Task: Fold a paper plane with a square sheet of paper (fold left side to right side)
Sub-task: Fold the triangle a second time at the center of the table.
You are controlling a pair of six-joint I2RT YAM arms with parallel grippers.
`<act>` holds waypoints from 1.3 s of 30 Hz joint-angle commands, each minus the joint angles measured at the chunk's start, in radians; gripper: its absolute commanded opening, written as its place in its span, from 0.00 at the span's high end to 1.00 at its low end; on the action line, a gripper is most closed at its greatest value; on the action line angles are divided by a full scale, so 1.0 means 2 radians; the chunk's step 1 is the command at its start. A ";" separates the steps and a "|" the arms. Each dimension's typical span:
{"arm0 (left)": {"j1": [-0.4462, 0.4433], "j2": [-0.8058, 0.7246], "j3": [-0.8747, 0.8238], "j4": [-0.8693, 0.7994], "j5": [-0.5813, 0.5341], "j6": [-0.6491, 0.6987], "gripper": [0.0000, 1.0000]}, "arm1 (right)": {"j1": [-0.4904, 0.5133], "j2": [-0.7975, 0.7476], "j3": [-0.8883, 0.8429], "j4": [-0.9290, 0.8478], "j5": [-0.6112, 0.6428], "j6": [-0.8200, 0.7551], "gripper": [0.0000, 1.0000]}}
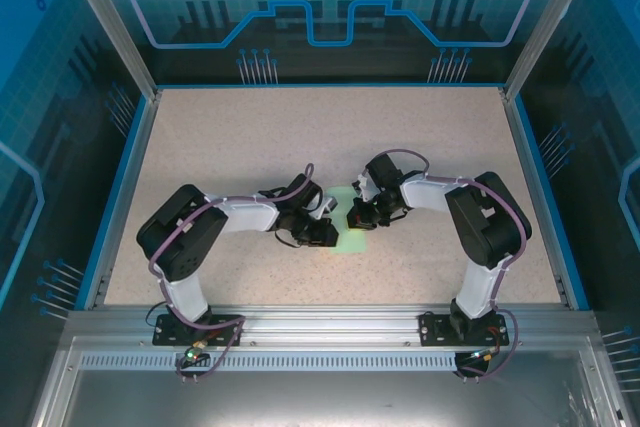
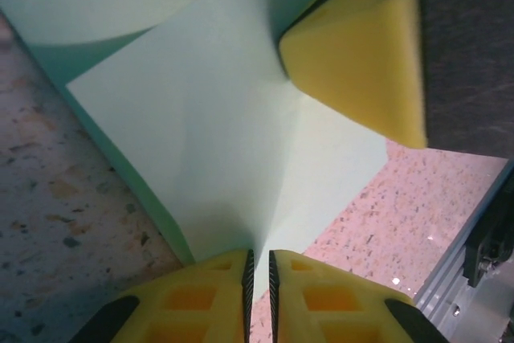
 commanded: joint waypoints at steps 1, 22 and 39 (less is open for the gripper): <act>-0.003 0.012 0.003 -0.023 -0.021 0.007 0.84 | -0.008 -0.025 -0.009 -0.013 0.006 -0.011 0.98; -0.026 0.020 -0.002 -0.059 -0.080 0.012 0.85 | 0.043 -0.008 0.005 -0.011 -0.023 -0.007 0.99; -0.029 0.024 -0.003 -0.071 -0.095 0.012 0.85 | 0.037 0.019 0.023 -0.066 0.042 -0.047 0.99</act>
